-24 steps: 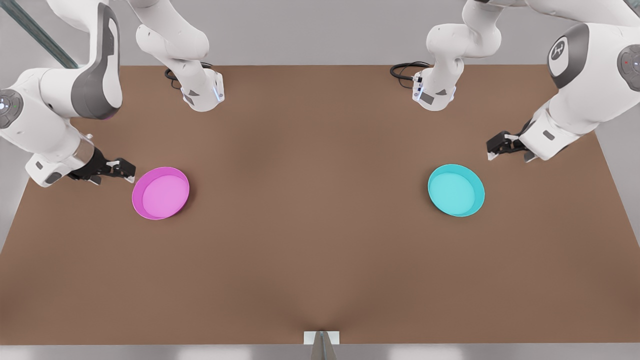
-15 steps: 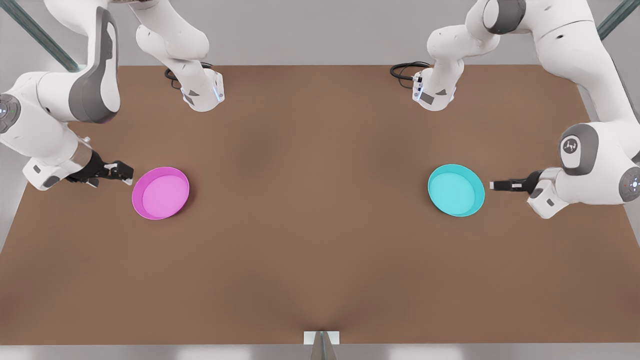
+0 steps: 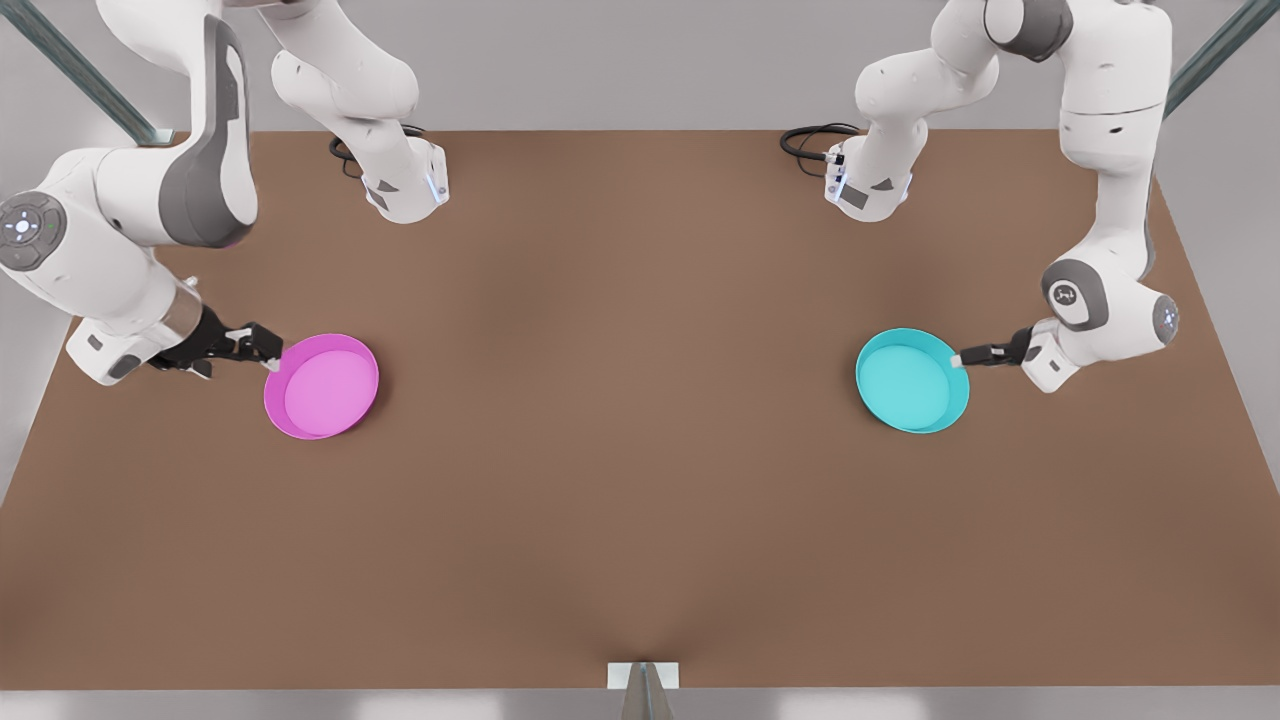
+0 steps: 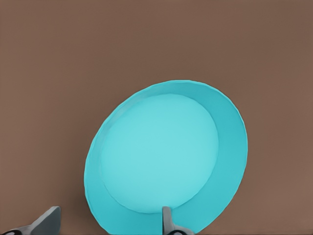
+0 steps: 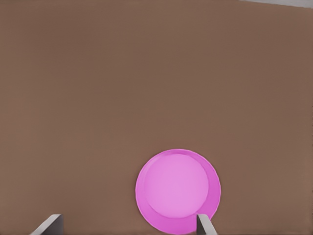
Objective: Flip the blue plate over with the left arm, and stack the pink plate on top of the blue plate with the right arm
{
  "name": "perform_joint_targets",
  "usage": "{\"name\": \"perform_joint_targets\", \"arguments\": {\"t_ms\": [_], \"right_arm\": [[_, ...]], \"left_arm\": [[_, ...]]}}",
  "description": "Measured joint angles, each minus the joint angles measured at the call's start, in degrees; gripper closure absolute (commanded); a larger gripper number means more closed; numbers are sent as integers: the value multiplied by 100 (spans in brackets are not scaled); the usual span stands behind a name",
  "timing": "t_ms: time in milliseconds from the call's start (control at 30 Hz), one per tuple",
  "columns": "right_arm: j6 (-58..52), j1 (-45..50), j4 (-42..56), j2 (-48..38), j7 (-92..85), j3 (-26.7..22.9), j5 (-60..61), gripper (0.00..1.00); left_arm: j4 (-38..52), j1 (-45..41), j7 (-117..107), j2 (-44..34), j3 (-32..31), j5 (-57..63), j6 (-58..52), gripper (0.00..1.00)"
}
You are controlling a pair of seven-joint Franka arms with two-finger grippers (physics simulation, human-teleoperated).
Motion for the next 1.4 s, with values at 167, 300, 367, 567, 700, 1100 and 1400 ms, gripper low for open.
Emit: {"name": "perform_joint_targets", "arguments": {"t_ms": [167,300,367,567,700,1100,1400], "right_arm": [[8,66,0,15,0,-4,0,0],[11,2,0,25,0,-7,0,0],[8,26,-9,33,0,-6,0,0],[-1,21,-9,33,0,-6,0,0],[8,12,-9,33,0,-6,0,0],[-71,-37,474,94,49,-47,-206,0],[-203,127,805,92,23,-6,-152,0]], "left_arm": [[21,252,479,347,16,-175,-2,0],[69,223,500,509,7,-217,10,1],[69,223,533,629,-27,-263,18,1],[242,160,605,814,-28,-350,177,1],[282,163,614,942,-140,-364,177,1],[298,163,616,1110,-217,-372,341,60],[338,133,612,1131,-239,-363,389,79]]}}
